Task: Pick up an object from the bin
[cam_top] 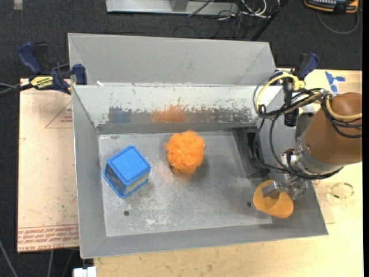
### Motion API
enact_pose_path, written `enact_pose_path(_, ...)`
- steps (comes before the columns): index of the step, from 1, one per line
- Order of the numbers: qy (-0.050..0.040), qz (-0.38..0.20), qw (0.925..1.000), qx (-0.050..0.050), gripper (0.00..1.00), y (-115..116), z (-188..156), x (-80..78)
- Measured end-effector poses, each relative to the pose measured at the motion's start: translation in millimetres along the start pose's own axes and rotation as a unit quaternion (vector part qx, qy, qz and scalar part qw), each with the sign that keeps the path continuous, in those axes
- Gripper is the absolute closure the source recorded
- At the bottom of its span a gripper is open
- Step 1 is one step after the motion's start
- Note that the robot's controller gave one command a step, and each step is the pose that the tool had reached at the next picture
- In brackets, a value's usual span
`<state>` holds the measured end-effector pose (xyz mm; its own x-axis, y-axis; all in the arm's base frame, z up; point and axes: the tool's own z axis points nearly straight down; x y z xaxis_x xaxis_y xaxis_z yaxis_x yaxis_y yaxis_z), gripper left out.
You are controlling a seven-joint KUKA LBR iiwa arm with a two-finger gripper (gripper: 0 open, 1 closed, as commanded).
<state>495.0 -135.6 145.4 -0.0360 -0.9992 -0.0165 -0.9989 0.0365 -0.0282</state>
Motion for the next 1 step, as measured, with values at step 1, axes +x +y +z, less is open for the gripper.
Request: enact_pose_path(1,-0.0018,-0.019,0.9998,-0.003,1.00,-1.2,-61.5,-9.9)
